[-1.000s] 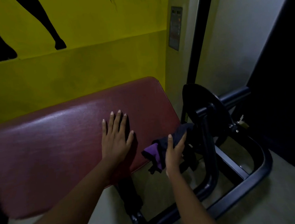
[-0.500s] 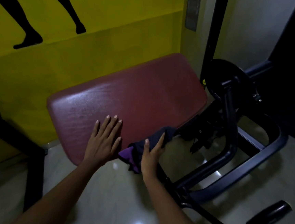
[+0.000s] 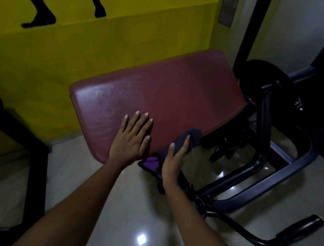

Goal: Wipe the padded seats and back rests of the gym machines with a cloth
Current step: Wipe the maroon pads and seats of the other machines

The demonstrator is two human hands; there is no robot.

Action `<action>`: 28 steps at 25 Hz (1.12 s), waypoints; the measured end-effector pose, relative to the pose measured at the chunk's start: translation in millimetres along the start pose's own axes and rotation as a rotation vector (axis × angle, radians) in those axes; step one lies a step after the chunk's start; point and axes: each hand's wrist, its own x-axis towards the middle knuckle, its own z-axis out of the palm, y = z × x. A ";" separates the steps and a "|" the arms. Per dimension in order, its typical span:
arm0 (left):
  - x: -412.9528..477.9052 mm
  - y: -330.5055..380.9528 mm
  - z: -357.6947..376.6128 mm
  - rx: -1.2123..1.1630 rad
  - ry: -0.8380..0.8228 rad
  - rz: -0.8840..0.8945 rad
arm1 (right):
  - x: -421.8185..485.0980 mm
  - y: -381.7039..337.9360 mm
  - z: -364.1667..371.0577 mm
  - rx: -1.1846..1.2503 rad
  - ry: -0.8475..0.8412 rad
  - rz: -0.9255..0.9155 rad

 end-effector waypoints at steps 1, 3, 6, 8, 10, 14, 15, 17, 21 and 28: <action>0.9 -0.7 -1.7 -0.060 0.004 -0.013 | -21.2 -2.9 6.5 -0.051 -0.039 -0.031; -7.3 3.5 -11.2 -0.332 0.035 -0.128 | -58.2 -12.4 7.9 -0.146 -0.156 -0.045; -50.9 36.0 -34.6 -0.751 0.109 -0.491 | -78.4 -13.0 -25.5 -0.194 -0.557 -0.130; -87.4 71.4 -55.8 -0.943 0.183 -0.880 | -72.8 -12.0 -56.4 -0.174 -0.805 -0.216; -101.5 106.5 -79.3 -1.194 0.118 -1.308 | -53.7 -20.3 -74.8 -0.248 -1.017 -0.227; -76.3 155.9 -89.6 -2.142 0.315 -1.557 | -15.1 -48.6 -76.9 -0.452 -1.302 -0.194; -69.9 164.9 -87.6 -2.276 0.433 -1.585 | -8.9 -56.0 -77.6 -0.475 -1.388 -0.176; -59.8 178.3 -74.7 -2.422 0.628 -1.650 | 7.9 -67.0 -81.5 -0.531 -1.599 -0.241; -45.1 200.3 -38.9 -2.502 0.852 -1.729 | 84.7 -81.4 -60.8 -0.832 -1.501 -0.958; 49.8 199.4 2.4 -2.116 1.202 -1.785 | 166.1 -57.4 -5.3 -0.851 -0.986 -1.752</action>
